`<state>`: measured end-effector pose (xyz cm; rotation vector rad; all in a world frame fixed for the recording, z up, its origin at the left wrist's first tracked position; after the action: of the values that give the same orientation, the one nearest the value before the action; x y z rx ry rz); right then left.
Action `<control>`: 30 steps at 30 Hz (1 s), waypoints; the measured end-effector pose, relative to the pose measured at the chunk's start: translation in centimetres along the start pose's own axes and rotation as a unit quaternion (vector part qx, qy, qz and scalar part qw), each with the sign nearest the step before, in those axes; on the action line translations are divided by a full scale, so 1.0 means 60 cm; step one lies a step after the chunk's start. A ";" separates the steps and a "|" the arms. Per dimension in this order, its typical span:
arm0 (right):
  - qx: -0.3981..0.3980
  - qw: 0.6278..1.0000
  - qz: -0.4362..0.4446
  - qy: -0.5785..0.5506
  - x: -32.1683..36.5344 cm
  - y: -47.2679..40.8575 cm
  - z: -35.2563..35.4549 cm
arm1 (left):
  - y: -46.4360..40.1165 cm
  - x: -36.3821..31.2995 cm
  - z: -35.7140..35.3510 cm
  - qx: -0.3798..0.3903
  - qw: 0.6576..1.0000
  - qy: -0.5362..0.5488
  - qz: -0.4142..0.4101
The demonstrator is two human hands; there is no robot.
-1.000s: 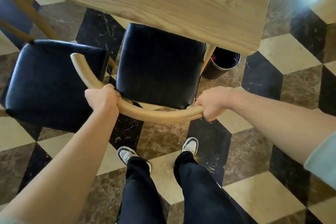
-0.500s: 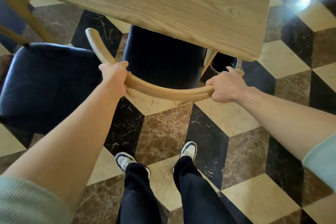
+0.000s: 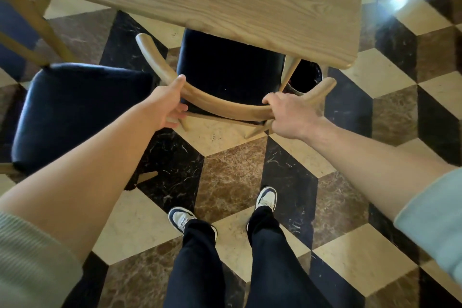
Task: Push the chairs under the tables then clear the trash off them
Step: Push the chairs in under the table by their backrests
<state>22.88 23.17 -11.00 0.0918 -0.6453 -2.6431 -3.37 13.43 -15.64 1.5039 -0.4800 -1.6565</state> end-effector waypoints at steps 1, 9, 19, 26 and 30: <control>-0.014 0.999 0.014 -0.043 0.038 0.018 0.004 | 0.015 0.008 0.010 0.013 1.000 -0.020 -0.005; -0.134 0.974 0.102 -0.150 0.347 0.082 0.045 | 0.114 0.114 0.191 0.026 0.992 -0.118 -0.025; 0.030 0.979 0.145 -0.141 0.665 0.046 0.024 | 0.218 0.187 0.613 -0.256 0.965 -0.031 -0.047; 0.120 0.960 0.181 -0.176 0.855 -0.017 0.018 | 0.207 0.139 0.815 -0.360 0.919 -0.145 -0.070; 0.279 0.900 0.196 -0.272 1.027 -0.021 0.002 | 0.131 0.116 0.903 -0.323 0.907 -0.270 -0.016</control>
<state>-33.81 -1.04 -9.37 -0.5715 -1.4241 -2.0120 -51.78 -9.74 -2.71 0.5654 -0.1508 -1.9954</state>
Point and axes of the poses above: each hand's wrist, its own y-axis away from the middle knuckle, its own z-axis out of the back of the hand, x = y × z, the point moved 10 cm from there along -y, towards the middle knuckle, and after that the axes turned 8 degrees about -z, right-handed, at the moved point
